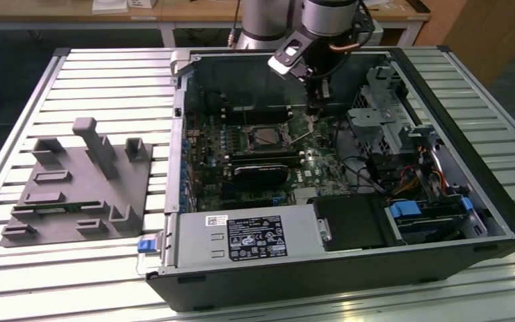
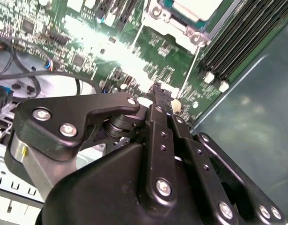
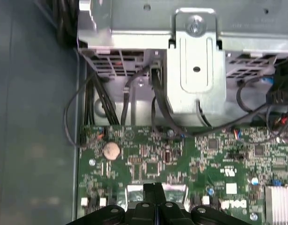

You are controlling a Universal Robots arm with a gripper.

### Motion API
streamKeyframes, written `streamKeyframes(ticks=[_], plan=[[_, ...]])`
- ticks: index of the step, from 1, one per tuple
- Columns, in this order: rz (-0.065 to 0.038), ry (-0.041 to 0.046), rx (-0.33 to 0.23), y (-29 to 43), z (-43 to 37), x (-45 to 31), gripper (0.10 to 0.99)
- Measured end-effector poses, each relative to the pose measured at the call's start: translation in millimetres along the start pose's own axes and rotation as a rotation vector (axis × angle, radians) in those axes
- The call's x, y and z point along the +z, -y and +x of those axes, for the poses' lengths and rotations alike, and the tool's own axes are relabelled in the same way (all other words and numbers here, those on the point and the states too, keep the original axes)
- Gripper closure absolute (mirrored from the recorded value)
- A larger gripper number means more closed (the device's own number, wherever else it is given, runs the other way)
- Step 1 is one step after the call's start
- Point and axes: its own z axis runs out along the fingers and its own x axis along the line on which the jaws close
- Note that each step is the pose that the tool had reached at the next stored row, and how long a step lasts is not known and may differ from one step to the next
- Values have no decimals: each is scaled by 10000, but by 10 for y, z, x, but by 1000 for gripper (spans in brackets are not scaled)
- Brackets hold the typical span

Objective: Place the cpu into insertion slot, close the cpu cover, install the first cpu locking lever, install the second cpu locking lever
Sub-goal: 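Close the cpu cover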

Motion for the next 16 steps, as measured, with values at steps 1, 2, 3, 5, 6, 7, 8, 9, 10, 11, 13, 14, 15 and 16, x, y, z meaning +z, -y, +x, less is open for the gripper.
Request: streamKeyframes(ticks=[1, 2, 3, 5, 6, 7, 8, 9, 10, 11, 13, 14, 15, 16], plan=[[0, 0, 0, -23, 1, 2, 980], [0, -1, -1, -46, 2, 4, 980], [0, 0, -2, -68, 3, 5, 980], [0, 0, 0, -112, 6, 8, 980], [0, 0, -1, -132, 7, 9, 980], [0, 0, -2, -152, 8, 11, 980], [0, -1, -1, -170, 9, 13, 980], [0, 0, -1, -185, 11, 13, 980], [0, -1, -1, -200, 12, 15, 980], [0, 0, -1, -209, 12, 15, 980], [0, 0, -1, -209, 12, 15, 980], [0, 0, 0, -209, 12, 15, 980], [0, 1, 0, -209, 12, 15, 980], [0, 0, -1, -209, 12, 15, 980]])
